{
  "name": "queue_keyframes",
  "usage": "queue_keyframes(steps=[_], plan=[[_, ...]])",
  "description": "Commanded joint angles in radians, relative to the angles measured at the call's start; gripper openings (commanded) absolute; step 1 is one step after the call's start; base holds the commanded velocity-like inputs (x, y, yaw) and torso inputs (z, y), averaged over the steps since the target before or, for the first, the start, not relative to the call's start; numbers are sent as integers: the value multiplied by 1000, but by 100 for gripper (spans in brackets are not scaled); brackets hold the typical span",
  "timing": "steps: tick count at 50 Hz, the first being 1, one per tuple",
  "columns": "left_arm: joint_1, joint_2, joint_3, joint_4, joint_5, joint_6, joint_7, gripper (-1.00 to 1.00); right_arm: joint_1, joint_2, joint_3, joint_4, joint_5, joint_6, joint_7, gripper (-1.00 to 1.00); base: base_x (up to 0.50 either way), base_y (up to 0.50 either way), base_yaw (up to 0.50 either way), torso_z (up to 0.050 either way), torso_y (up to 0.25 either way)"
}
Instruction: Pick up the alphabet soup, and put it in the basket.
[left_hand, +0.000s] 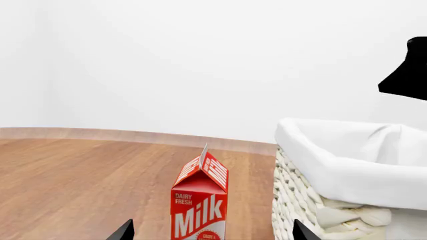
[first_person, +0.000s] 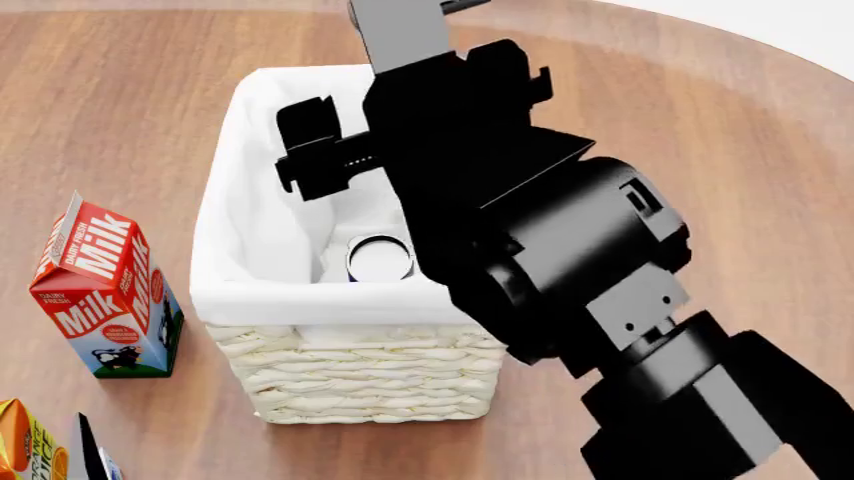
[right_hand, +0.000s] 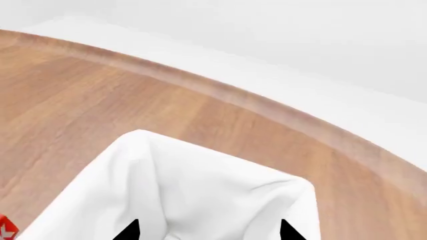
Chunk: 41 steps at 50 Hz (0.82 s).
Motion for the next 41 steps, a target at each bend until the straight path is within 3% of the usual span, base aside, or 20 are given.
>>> queue_keyframes(steps=[1, 16, 27, 36, 41], plan=[[1, -1, 0, 1, 2, 1, -4, 100, 4, 157, 69, -332, 104, 103, 137, 100, 0, 0, 0, 0, 0], [7, -3, -3, 4, 4, 10, -12, 100, -213, 405, 194, -741, 184, -21, 191, 100, 0, 0, 0, 0, 0], [7, -3, -6, -1, 4, 18, -17, 100, -612, 602, 276, -963, 61, -348, 139, 100, 0, 0, 0, 0, 0], [11, -6, -14, 3, -1, 27, -22, 100, -863, 667, 300, -988, -58, -573, 91, 100, 0, 0, 0, 0, 0], [11, -5, -11, 1, 2, 29, -22, 100, -1080, 673, 326, -947, -223, -790, 114, 100, 0, 0, 0, 0, 0]])
